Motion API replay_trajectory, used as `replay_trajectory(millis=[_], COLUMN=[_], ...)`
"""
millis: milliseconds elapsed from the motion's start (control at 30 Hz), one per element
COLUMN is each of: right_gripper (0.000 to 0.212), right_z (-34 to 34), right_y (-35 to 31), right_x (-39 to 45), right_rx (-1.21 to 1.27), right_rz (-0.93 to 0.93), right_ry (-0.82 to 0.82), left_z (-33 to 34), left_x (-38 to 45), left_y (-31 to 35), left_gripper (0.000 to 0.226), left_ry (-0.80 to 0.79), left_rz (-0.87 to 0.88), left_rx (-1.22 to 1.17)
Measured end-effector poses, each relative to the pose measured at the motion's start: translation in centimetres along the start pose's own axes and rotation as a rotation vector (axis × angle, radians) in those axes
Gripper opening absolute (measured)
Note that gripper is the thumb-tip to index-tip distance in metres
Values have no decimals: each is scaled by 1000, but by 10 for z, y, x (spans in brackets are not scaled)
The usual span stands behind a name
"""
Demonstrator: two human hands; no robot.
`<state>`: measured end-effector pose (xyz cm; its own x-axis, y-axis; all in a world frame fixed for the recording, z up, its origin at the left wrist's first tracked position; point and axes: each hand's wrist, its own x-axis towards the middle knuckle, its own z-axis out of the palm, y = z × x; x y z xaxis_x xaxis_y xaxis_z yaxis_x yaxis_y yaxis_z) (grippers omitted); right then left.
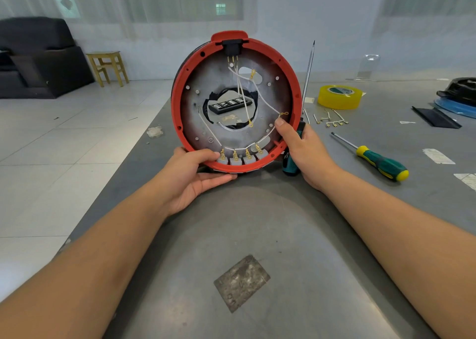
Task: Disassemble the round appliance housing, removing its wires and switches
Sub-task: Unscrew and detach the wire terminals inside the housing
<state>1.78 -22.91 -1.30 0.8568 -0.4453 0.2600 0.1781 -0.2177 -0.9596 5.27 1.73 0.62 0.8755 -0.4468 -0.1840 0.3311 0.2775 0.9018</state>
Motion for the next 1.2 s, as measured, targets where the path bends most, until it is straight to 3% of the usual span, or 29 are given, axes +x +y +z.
replay_trajectory(millis=[167, 300, 500, 733, 900, 1067, 1200], right_gripper=[49, 28, 54, 26, 48, 51, 56], right_z=[2, 1, 4, 3, 3, 2, 2], right_y=[-1, -3, -5, -6, -6, -3, -3], right_x=[-1, -2, -4, -4, -6, -5, -5], right_rx=[-5, 0, -22, -4, 18, -22, -40], right_rz=[-3, -19, -5, -22, -22, -29, -20], right_ry=[-6, -22, 25, 13, 23, 33, 30], left_z=[-6, -12, -11, -8, -7, -10, -16], left_x=[4, 6, 8, 9, 9, 8, 6], left_y=[1, 1, -1, -3, -4, 2, 7], left_gripper=[54, 57, 63, 67, 67, 56, 64], left_ry=[-61, -108, -65, 1, -6, -45, -106], left_rz=[6, -4, 20, 87, 72, 41, 0], left_rx=[57, 56, 57, 138, 44, 35, -24])
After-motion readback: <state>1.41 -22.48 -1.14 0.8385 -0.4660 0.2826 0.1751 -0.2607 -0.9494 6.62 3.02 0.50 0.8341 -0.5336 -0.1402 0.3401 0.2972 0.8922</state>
